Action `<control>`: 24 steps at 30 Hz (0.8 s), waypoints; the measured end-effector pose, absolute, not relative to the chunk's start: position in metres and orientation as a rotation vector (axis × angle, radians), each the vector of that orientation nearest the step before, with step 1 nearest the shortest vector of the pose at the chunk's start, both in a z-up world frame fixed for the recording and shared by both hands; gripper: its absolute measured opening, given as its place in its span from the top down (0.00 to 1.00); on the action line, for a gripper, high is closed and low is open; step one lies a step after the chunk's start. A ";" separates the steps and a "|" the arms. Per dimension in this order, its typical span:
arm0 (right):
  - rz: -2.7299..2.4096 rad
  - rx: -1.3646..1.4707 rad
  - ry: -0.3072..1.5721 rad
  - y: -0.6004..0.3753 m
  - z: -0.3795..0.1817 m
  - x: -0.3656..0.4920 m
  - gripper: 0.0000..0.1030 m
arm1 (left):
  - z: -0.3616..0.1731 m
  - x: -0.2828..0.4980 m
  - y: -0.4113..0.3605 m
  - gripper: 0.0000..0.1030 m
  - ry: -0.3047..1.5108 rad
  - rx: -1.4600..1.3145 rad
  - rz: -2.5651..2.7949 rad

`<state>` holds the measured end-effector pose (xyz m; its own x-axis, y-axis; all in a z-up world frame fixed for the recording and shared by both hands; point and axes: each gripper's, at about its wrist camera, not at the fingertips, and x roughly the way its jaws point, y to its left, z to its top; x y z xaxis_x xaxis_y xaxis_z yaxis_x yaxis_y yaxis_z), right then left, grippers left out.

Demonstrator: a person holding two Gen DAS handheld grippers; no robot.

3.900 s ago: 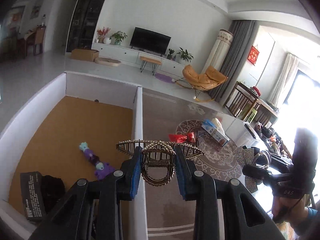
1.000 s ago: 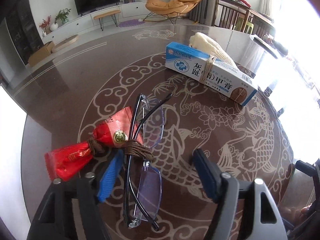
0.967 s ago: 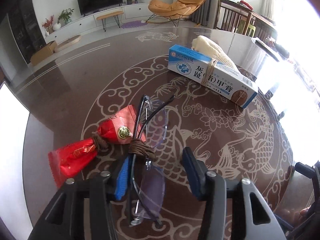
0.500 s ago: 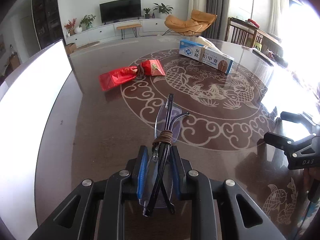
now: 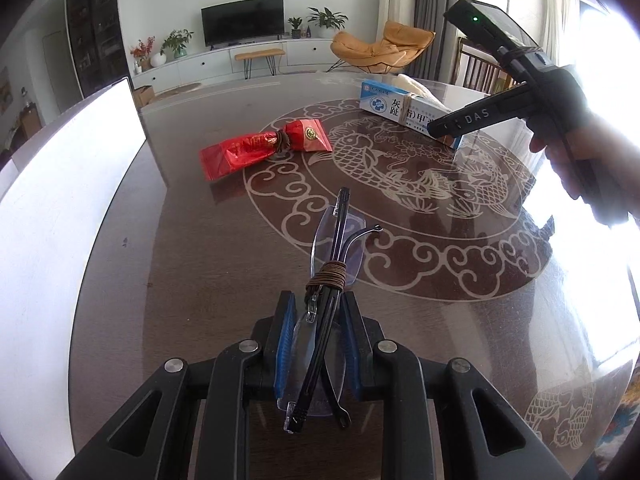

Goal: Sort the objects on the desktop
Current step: 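Grasp the blue-and-white toothpaste box with the right gripper while the left holds the glasses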

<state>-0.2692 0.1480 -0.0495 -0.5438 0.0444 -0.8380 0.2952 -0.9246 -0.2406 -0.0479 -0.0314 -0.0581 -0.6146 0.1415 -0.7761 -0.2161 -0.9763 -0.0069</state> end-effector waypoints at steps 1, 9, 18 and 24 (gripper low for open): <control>-2.562 1.452 0.547 0.144 -0.054 -0.277 0.38 | -0.058 -0.048 -0.032 0.78 0.125 -1.264 2.652; -2.498 1.475 0.081 0.157 -0.069 -0.279 0.78 | -0.059 -0.049 -0.038 0.78 0.078 -1.261 2.640; -2.147 1.390 -0.800 0.247 -0.099 -0.135 0.74 | -0.060 -0.054 -0.049 0.78 -0.032 -1.251 2.606; -2.452 1.392 -0.345 0.264 -0.063 -0.088 0.12 | -0.060 -0.051 -0.044 0.53 -0.022 -1.226 2.548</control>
